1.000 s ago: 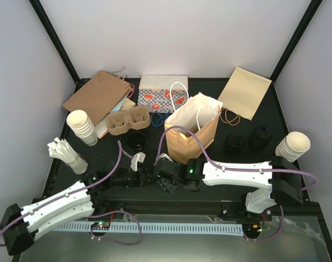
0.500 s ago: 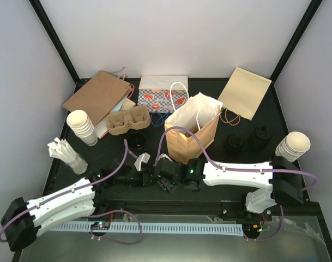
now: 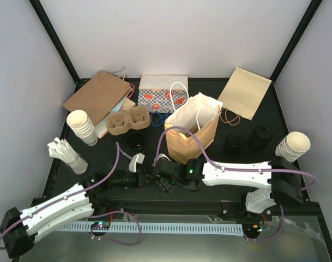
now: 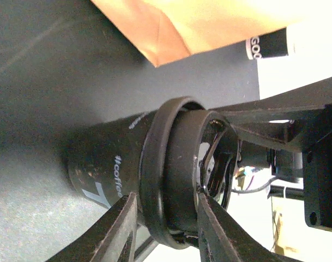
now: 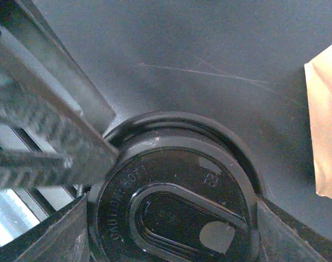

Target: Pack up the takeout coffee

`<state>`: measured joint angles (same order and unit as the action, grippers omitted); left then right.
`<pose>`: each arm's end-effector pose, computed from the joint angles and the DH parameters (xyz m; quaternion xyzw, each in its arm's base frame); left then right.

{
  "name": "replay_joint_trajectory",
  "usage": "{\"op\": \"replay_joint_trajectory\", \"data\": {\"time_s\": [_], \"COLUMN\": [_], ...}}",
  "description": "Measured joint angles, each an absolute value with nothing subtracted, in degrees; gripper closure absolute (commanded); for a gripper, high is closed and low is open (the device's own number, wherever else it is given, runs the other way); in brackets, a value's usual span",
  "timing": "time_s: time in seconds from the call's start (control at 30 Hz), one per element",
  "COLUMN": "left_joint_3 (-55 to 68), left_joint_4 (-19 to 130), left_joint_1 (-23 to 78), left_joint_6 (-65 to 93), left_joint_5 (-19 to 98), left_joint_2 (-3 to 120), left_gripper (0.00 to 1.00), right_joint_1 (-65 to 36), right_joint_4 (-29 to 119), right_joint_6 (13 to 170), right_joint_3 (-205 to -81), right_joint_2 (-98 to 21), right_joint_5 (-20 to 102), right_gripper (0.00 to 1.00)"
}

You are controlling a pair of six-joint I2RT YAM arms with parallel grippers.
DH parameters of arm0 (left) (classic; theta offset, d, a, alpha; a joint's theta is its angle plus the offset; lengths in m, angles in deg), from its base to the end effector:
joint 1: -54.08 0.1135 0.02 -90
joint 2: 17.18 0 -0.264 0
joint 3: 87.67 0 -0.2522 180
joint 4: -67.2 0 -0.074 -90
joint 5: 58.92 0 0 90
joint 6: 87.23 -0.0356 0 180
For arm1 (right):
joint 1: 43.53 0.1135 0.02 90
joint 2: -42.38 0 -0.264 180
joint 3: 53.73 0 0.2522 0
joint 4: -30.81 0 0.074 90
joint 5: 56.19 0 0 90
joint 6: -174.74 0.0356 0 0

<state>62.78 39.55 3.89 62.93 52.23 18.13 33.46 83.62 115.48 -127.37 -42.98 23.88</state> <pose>0.0830 -0.1196 0.1818 0.0114 0.8698 -0.4748 0.1334 0.0718 0.2836 0.2269 -0.3641 0.9012 0.1276 0.1977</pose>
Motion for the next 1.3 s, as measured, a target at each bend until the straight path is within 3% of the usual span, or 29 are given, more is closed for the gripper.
{"op": "replay_joint_trajectory", "data": {"time_s": [0.23, 0.67, 1.3], "left_joint_3": [65.16, 65.68, 65.81], "left_joint_4": [38.92, 42.31, 46.44], "left_joint_1": [5.35, 6.29, 8.13], "left_joint_6": [63.33, 63.31, 65.93], "left_joint_5": [49.86, 50.56, 53.91], "left_joint_2": [12.95, 17.86, 23.59], "left_gripper": [0.67, 0.69, 0.79], "right_joint_1": [33.46, 33.33, 32.2], "right_joint_4": [83.6, 83.67, 84.45], "right_joint_6": [115.22, 115.02, 115.02], "right_joint_3": [-127.35, -127.37, -127.48], "right_joint_2": [-43.14, -43.22, -43.81], "right_joint_5": [24.1, 24.3, 25.56], "right_gripper": [0.34, 0.34, 0.35]}}
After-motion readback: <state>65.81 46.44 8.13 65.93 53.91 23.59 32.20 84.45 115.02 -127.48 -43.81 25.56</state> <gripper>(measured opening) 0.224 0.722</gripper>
